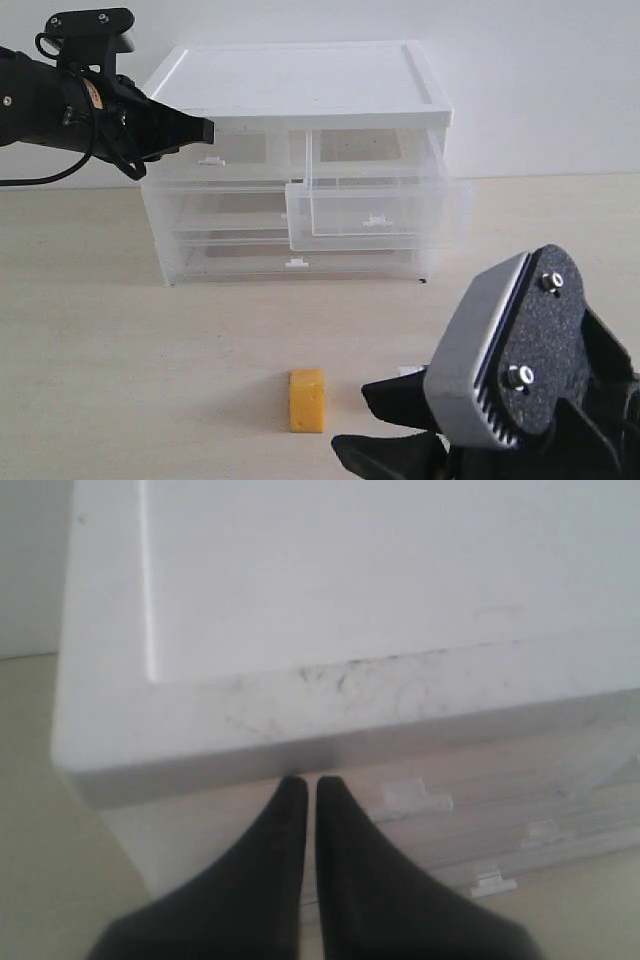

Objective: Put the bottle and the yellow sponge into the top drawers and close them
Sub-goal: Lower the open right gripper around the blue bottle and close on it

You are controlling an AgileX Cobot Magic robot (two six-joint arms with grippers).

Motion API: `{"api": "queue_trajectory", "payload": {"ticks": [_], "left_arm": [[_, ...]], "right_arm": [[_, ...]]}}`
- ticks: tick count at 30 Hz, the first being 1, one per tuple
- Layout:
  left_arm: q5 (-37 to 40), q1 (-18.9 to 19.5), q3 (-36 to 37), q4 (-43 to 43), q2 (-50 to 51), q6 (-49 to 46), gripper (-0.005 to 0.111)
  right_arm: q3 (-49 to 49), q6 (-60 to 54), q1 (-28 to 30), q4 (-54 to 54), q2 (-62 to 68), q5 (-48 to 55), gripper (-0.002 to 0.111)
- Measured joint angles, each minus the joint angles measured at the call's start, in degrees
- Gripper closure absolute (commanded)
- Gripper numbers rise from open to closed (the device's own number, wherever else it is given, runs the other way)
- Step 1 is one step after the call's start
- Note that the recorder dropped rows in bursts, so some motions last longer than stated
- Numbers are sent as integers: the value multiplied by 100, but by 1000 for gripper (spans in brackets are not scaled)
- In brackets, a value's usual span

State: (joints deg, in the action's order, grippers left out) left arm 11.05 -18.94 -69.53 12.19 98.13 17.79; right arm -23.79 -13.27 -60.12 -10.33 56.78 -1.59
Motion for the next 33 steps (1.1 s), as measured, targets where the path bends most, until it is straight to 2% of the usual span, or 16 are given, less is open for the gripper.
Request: {"api": "queue_trajectory", "payload": {"ticks": [6,12,17,21,23,26,33], "left_arm": [[0,0,0,0,0,0,103],[0,0,0,0,0,0,103],[0,0,0,0,0,0,103],[0,0,0,0,0,0,103],[0,0,0,0,0,0,103],[0,0,0,0,0,0,103],[0,0,0,0,0,0,103]], "right_arm": [[0,1647,794,1783,0,238,74],[-365,1739,1466,2081,0,497,74],[-911,1235,1521,2367,56,1572,74],[-1052,1082,1533,3182,284,2308,74],[-1055,1048,1542,3547,416,2527,70],[-1077,958,1542,3834,730,2599,56],[-1077,849,1542,4447,1642,2187,54]]}}
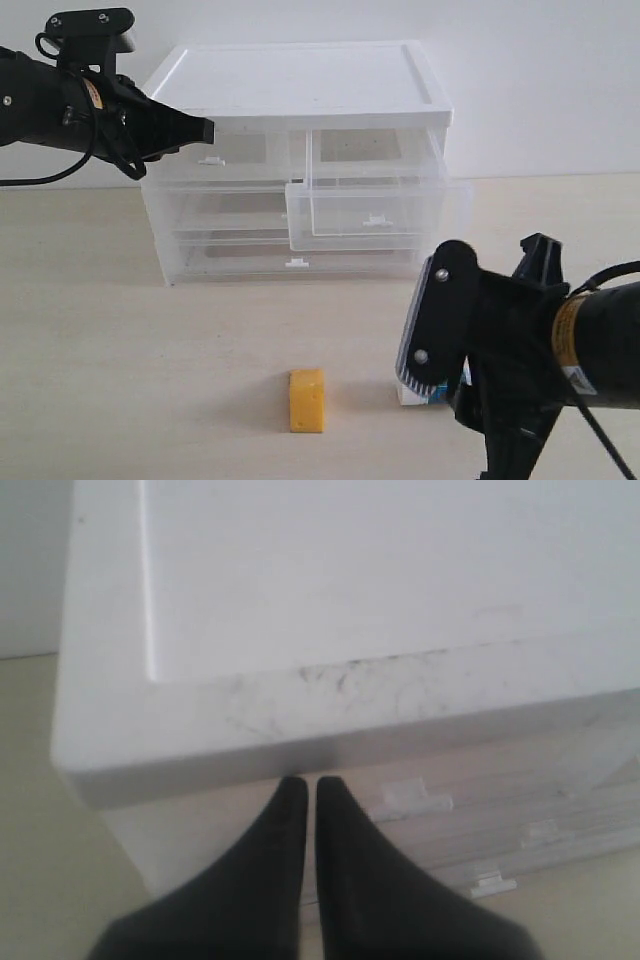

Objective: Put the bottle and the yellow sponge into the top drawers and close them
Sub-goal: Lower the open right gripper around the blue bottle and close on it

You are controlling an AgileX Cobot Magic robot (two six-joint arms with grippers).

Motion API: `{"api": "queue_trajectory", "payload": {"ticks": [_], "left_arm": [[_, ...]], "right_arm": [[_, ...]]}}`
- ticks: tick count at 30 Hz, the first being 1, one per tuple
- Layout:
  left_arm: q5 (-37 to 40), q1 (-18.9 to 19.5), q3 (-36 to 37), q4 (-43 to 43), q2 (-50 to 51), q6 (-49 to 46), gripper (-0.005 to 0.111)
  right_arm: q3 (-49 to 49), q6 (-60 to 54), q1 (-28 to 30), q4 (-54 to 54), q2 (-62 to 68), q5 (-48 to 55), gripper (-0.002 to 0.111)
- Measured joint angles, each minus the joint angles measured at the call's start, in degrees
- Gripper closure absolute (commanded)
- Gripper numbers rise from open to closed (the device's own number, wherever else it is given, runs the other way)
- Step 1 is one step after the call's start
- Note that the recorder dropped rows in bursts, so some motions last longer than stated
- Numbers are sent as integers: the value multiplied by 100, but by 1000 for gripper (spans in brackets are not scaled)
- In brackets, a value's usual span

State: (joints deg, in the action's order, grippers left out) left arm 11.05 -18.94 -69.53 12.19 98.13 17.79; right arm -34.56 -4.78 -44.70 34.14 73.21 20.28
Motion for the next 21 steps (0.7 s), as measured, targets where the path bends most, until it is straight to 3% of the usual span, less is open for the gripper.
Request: {"api": "queue_trajectory", "payload": {"ticks": [6,14,21], "left_arm": [[0,0,0,0,0,0,103],[0,0,0,0,0,0,103],[0,0,0,0,0,0,103]], "right_arm": [[0,-57,0,1079,592,-83,54],[-8,-54,0,1533,1084,-757,54],[-134,165,27,1890,1363,-596,54]]}}
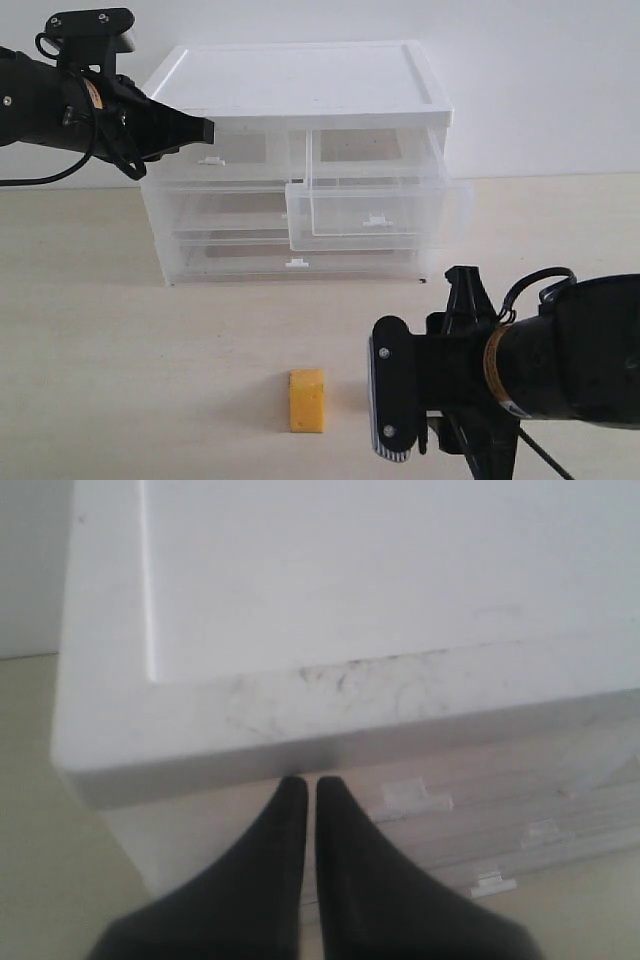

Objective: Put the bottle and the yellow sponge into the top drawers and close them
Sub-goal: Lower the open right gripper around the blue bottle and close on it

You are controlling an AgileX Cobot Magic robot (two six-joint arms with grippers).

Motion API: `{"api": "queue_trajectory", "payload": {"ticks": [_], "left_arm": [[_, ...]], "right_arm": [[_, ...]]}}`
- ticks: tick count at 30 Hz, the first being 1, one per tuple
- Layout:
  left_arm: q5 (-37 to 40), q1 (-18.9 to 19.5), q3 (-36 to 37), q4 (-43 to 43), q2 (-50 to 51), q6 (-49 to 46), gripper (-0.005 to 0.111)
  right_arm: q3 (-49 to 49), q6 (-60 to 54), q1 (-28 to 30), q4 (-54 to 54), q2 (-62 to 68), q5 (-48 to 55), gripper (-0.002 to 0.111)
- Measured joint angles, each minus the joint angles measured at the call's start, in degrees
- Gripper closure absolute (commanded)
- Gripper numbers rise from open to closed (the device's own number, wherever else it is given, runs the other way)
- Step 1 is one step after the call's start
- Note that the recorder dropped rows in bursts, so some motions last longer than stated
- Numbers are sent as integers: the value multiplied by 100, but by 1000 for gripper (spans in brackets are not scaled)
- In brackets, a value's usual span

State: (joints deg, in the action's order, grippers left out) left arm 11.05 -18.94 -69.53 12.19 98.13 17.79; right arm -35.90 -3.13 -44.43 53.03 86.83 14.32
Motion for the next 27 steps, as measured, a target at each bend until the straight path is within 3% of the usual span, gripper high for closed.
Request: {"api": "queue_trajectory", "payload": {"ticks": [11,27], "left_arm": [[0,0,0,0,0,0,103],[0,0,0,0,0,0,103]], "right_arm": [[-48,123,789,102,64,-670,54],[-55,91,836,325,758,-1003,54]]}}
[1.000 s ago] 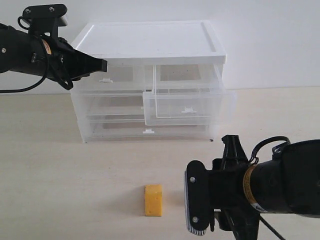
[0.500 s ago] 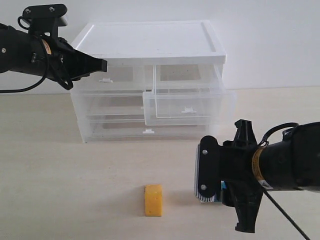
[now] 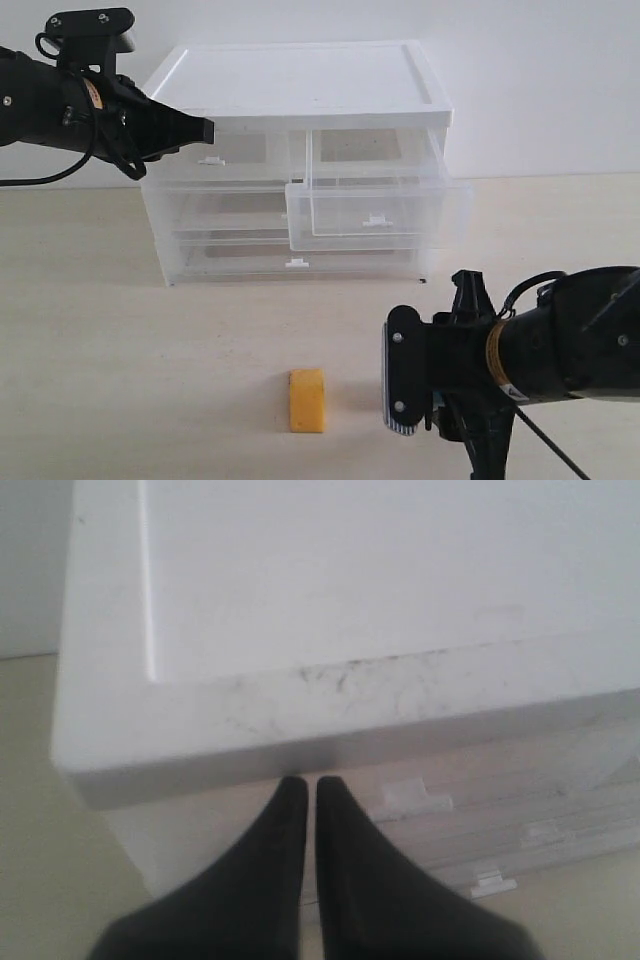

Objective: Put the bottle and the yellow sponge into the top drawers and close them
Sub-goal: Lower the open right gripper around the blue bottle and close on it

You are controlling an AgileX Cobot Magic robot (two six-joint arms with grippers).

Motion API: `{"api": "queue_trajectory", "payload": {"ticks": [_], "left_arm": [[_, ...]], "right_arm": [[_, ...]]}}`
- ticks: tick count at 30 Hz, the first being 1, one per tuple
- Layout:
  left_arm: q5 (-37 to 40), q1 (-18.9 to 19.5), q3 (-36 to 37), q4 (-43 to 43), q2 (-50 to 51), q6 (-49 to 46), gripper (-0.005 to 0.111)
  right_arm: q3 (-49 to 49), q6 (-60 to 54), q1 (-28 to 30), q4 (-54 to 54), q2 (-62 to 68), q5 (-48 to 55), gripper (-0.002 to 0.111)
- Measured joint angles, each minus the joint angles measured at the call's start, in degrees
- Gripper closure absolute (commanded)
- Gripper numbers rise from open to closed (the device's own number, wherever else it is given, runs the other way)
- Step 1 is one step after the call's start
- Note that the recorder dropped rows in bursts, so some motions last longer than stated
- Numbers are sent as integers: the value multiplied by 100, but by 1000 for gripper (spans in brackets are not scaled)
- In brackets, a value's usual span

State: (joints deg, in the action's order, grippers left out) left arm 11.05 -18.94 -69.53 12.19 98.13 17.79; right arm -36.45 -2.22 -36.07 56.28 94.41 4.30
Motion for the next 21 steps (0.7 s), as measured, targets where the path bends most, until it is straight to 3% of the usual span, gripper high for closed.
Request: {"api": "queue_trajectory", "payload": {"ticks": [16,18,21], "left_arm": [[0,0,0,0,0,0,103],[0,0,0,0,0,0,103],[0,0,0,0,0,0,103]], "right_arm": [[-591,-1,0,269,815,383,55],[-635,-16,0,295,878,373,62],[-635,-5,0,295,903,352,92]]}}
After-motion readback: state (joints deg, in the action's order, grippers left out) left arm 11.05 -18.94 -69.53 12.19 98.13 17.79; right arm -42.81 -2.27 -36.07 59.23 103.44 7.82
